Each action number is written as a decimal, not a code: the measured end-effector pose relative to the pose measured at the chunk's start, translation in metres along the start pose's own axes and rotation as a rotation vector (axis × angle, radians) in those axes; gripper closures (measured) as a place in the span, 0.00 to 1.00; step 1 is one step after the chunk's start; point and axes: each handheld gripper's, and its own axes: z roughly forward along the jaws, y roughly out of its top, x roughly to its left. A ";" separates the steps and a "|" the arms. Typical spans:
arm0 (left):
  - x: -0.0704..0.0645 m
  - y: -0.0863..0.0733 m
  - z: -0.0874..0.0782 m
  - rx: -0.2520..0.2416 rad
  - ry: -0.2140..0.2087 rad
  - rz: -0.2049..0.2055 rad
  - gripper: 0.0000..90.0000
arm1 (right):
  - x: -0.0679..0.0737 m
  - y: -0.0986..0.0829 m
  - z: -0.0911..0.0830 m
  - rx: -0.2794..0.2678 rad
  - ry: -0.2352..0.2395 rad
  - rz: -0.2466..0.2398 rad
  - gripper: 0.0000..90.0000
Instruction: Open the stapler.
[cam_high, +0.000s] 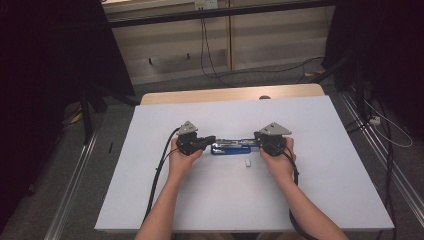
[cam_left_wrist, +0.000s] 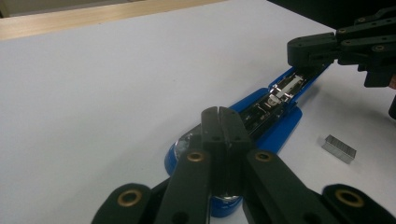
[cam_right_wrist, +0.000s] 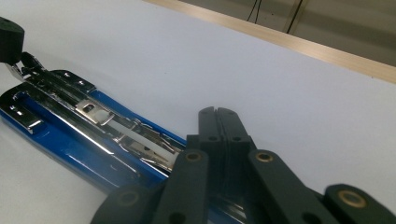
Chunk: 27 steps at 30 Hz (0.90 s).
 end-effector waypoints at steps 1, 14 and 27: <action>0.000 0.000 0.000 -0.006 -0.011 -0.013 0.98 | -0.001 0.000 -0.001 -0.002 0.001 0.004 0.98; -0.007 0.007 -0.012 0.020 -0.031 -0.003 0.73 | -0.004 -0.001 -0.023 -0.008 0.065 0.009 0.79; -0.009 0.007 -0.031 0.018 0.025 0.011 0.39 | -0.010 -0.015 -0.039 -0.012 0.116 0.075 0.51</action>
